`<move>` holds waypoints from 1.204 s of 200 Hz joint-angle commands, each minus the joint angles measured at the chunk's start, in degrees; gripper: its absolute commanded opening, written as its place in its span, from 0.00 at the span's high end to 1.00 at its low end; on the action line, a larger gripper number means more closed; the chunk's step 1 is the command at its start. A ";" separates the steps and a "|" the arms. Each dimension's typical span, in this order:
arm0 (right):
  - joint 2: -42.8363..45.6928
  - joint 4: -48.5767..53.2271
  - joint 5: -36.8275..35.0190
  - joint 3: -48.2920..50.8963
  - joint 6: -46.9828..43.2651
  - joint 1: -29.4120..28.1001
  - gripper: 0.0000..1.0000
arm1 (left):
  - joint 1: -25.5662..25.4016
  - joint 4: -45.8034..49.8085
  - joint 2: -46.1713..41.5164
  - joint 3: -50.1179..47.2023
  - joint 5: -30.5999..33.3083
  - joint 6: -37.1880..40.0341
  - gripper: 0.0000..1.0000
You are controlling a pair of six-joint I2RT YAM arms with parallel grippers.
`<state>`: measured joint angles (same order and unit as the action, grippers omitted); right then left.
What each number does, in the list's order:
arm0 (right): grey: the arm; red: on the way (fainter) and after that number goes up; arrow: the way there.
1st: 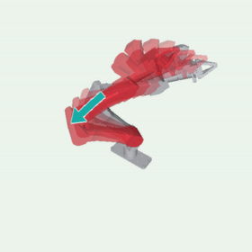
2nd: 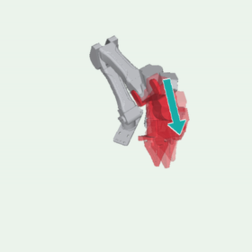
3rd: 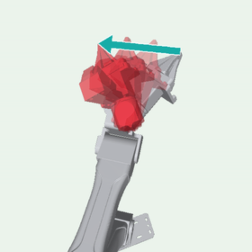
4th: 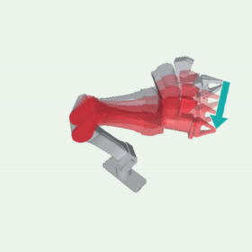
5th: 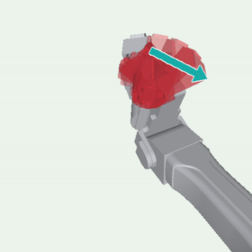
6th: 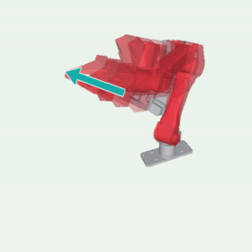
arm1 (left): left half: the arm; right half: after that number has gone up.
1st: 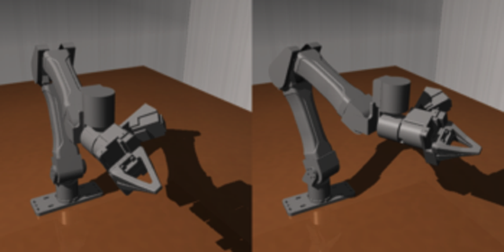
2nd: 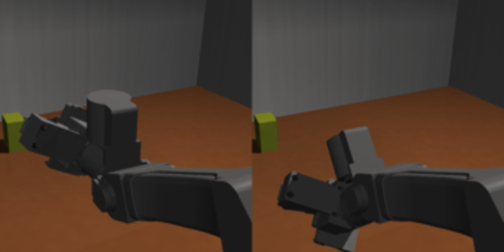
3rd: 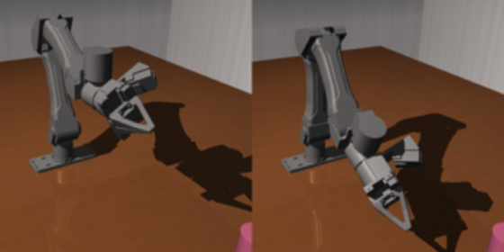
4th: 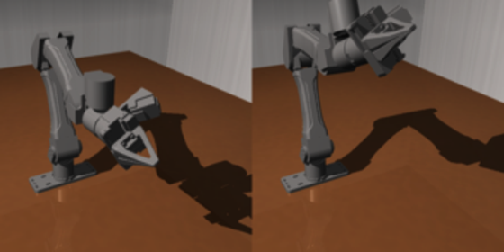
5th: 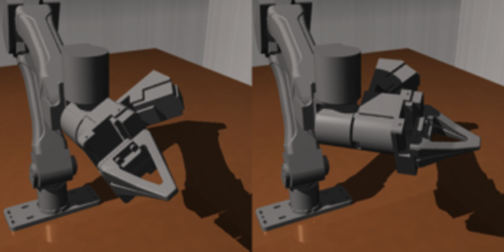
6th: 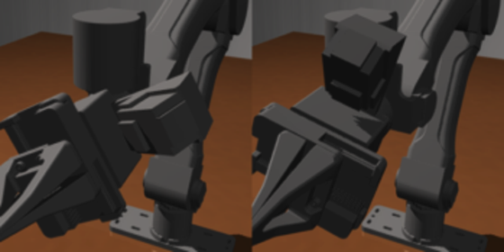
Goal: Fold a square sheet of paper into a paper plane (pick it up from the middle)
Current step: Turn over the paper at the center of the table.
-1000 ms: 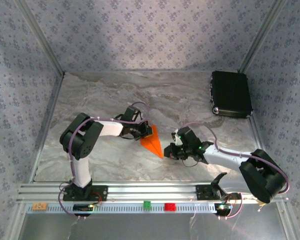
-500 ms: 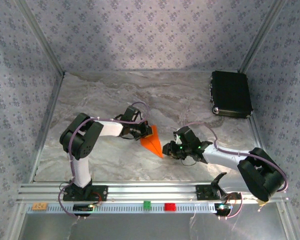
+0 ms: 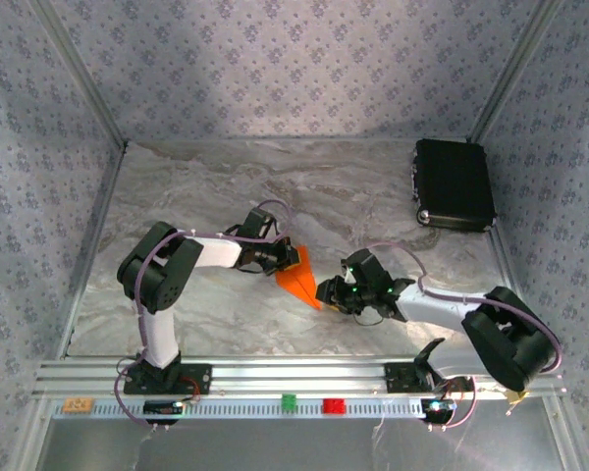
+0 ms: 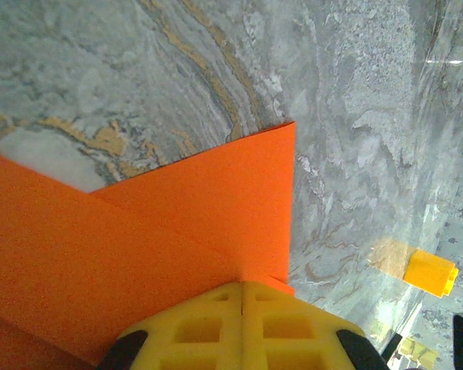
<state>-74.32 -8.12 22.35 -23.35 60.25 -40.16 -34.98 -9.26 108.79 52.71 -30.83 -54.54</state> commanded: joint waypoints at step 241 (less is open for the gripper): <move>-6.66 -14.06 2.49 0.90 0.75 -0.18 0.63 | 0.17 2.94 0.14 -1.65 2.97 -0.66 1.00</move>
<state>-80.14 -19.70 25.87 -22.55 62.11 -40.75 -34.98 -9.32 108.75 52.66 -30.83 -54.74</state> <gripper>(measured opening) 0.373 0.044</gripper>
